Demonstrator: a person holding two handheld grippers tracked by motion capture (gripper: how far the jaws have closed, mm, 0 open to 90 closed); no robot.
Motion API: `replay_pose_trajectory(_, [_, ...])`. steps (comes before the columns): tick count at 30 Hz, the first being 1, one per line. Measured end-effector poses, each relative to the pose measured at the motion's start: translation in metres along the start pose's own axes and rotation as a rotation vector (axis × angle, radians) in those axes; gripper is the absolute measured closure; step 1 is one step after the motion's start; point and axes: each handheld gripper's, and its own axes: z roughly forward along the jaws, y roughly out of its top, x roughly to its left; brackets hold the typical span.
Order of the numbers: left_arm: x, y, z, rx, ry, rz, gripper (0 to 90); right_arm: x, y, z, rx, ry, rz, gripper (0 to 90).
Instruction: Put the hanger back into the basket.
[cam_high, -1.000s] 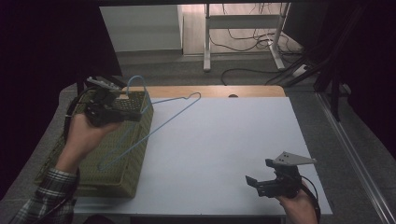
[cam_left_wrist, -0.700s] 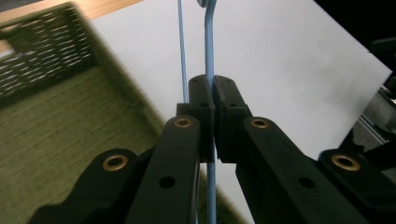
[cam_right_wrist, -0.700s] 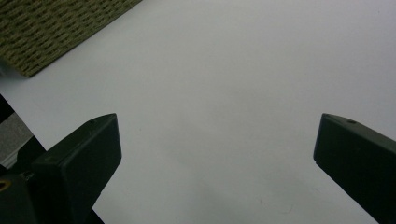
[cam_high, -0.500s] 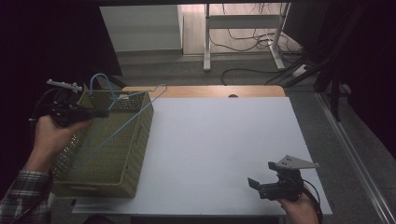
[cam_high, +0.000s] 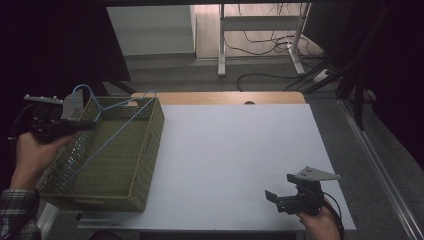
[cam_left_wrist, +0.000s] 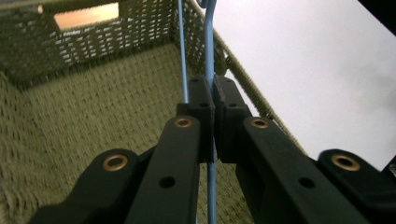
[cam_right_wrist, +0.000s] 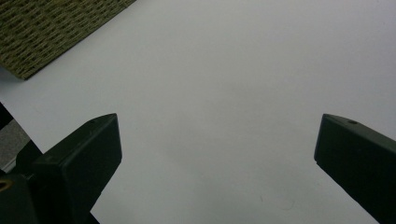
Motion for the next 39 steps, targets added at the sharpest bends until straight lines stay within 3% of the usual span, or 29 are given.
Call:
replay_pose_trajectory(12, [0.016,-0.026,0.011,-0.007,-0.012,0.014,87.9,-0.001,-0.002,0.003,0.013,-0.001,-0.001,0.4])
replay_pose_trajectory(20, [0.030,-0.044,0.030,0.016,-0.017,-0.019,87.9,-0.001,-0.002,0.005,0.021,0.003,-0.006,0.4])
replay_pose_trajectory(31, [0.039,-0.062,0.064,0.100,0.028,-0.060,87.6,0.000,-0.003,0.005,0.025,-0.007,-0.019,0.4])
replay_pose_trajectory(33, [0.040,-0.063,0.066,0.126,0.055,-0.061,87.0,0.000,-0.003,0.006,0.026,-0.007,-0.022,0.4])
replay_pose_trajectory(35, [0.040,-0.065,0.066,0.140,0.128,-0.056,85.5,0.000,-0.003,0.006,0.028,-0.009,-0.024,0.4])
replay_pose_trajectory(39, [0.037,-0.065,0.058,0.092,0.127,-0.083,69.6,0.000,-0.003,0.006,0.032,-0.019,-0.047,0.5])
